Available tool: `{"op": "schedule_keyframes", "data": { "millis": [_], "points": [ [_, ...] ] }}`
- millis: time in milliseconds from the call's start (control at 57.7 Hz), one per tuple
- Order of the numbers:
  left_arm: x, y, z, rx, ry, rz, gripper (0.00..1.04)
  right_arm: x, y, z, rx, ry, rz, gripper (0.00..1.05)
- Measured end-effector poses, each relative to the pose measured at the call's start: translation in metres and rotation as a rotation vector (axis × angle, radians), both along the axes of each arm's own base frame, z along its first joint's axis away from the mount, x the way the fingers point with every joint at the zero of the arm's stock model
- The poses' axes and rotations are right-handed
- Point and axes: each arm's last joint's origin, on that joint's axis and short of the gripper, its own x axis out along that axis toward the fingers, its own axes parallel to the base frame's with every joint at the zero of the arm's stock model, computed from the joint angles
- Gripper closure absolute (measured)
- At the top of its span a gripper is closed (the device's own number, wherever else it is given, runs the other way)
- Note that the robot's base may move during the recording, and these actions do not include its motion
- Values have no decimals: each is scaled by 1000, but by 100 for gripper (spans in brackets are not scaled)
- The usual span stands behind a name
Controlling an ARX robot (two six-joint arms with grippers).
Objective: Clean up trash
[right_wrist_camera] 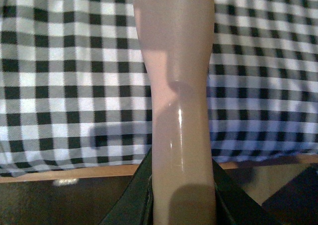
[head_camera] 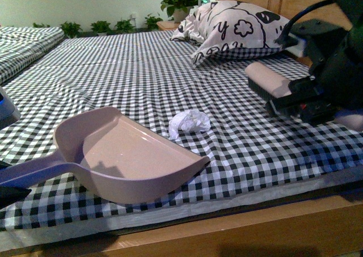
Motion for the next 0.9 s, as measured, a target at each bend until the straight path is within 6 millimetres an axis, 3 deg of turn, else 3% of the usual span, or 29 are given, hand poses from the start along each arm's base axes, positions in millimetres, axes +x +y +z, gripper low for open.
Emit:
{"op": "schedule_keyframes", "data": {
  "millis": [121, 225, 346, 450, 554, 658, 780, 901],
  "points": [
    [0, 0, 0, 0, 0, 0, 76, 1, 21, -15, 46, 92, 98, 85],
    [0, 0, 0, 0, 0, 0, 76, -3, 34, -14, 103, 137, 174, 85],
    [0, 0, 0, 0, 0, 0, 76, -14, 49, -2, 256, 188, 343, 85],
    [0, 0, 0, 0, 0, 0, 76, -29, 57, 22, 409, 201, 504, 85],
    [0, 0, 0, 0, 0, 0, 76, -49, 48, 65, 544, 149, 647, 85],
    [0, 0, 0, 1, 0, 0, 76, -55, 32, 86, 543, 73, 633, 85],
    [0, 0, 0, 1, 0, 0, 76, -46, 15, 89, 479, -23, 521, 85],
    [0, 0, 0, 1, 0, 0, 76, -34, 2, 71, 337, -74, 332, 85]
  ]
}}
